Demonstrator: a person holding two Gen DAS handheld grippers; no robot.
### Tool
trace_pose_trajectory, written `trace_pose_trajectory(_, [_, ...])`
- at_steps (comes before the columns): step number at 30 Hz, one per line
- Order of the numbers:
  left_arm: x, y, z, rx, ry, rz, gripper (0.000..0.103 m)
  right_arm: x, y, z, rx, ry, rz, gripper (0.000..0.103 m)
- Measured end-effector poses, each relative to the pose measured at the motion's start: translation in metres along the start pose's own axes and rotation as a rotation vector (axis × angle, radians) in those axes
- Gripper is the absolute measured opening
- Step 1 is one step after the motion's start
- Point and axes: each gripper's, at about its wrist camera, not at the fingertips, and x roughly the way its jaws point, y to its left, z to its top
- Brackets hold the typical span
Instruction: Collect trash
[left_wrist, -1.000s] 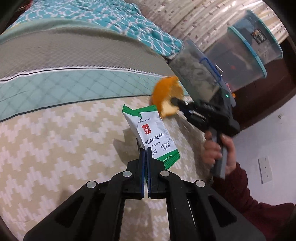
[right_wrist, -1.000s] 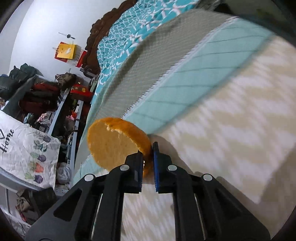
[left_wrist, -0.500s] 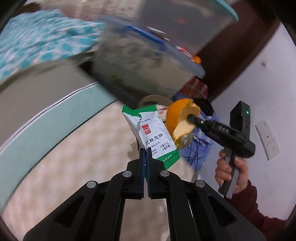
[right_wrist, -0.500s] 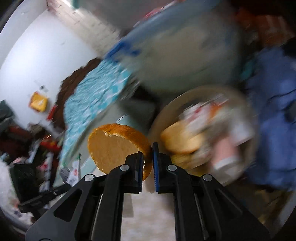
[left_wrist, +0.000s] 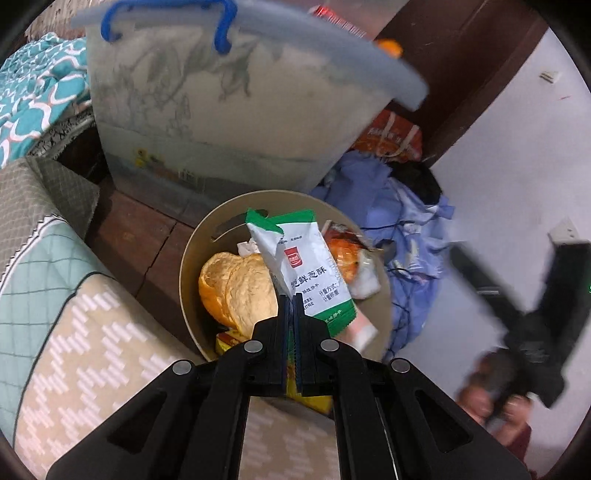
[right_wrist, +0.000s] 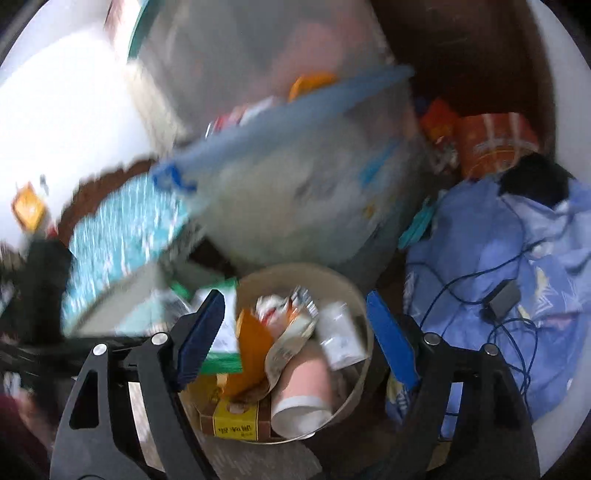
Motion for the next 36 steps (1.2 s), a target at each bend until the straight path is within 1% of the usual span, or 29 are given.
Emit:
trace_pose_trajectory(1, [0.012,0.001,0.0,0.002,0.021,0.05,0.014,-0.006,-0.005,-0.001,0.027,-0.013,0.007,0.079])
trace_pose_trajectory(2, [0.02,0.002,0.002,0.0,0.043,0.088,0.046,-0.01,-0.009,-0.004,0.049,-0.014,0.015,0.08])
trace_pose_trajectory(3, [0.028,0.005,0.002,-0.014,0.06,0.137,0.07,-0.011,-0.01,-0.006,0.064,-0.008,0.021,0.08])
trace_pose_trajectory(4, [0.031,0.009,0.0,-0.032,0.057,0.164,0.071,-0.012,-0.011,-0.008,0.074,-0.002,0.028,0.08])
trace_pose_trajectory(5, [0.03,0.012,-0.002,-0.04,0.061,0.166,0.071,-0.015,-0.012,-0.015,0.086,0.007,0.039,0.08])
trace_pose_trajectory(8, [0.018,0.013,-0.006,-0.046,0.056,0.144,0.071,-0.02,-0.01,-0.036,0.109,0.025,0.048,0.08])
trace_pose_trajectory(12, [-0.018,0.005,-0.014,-0.014,-0.002,0.151,0.074,-0.027,-0.002,-0.063,0.164,0.055,0.089,0.08])
trace_pose_trajectory(15, [-0.05,0.002,-0.031,0.007,-0.054,0.158,0.076,-0.038,0.014,-0.08,0.153,0.072,0.096,0.08])
trace_pose_trajectory(18, [-0.074,-0.001,-0.058,0.025,-0.08,0.187,0.077,-0.048,0.034,-0.098,0.145,0.092,0.082,0.08])
trace_pose_trajectory(20, [-0.088,0.002,-0.084,0.041,-0.089,0.221,0.077,-0.053,0.049,-0.11,0.136,0.106,0.071,0.08])
trace_pose_trajectory(23, [-0.107,0.012,-0.122,0.037,-0.088,0.269,0.078,-0.059,0.068,-0.125,0.112,0.115,0.05,0.08])
trace_pose_trajectory(26, [-0.128,0.029,-0.156,0.005,-0.09,0.309,0.08,-0.065,0.087,-0.144,0.119,0.151,0.041,0.08])
trace_pose_trajectory(29, [-0.153,0.046,-0.19,-0.021,-0.103,0.364,0.081,-0.073,0.108,-0.163,0.112,0.18,0.04,0.08])
trace_pose_trajectory(31, [-0.173,0.057,-0.21,-0.043,-0.125,0.402,0.082,-0.078,0.125,-0.175,0.081,0.196,0.039,0.08])
trace_pose_trajectory(36, [-0.217,0.076,-0.247,-0.103,-0.187,0.452,0.085,-0.091,0.164,-0.199,0.019,0.221,0.036,0.081])
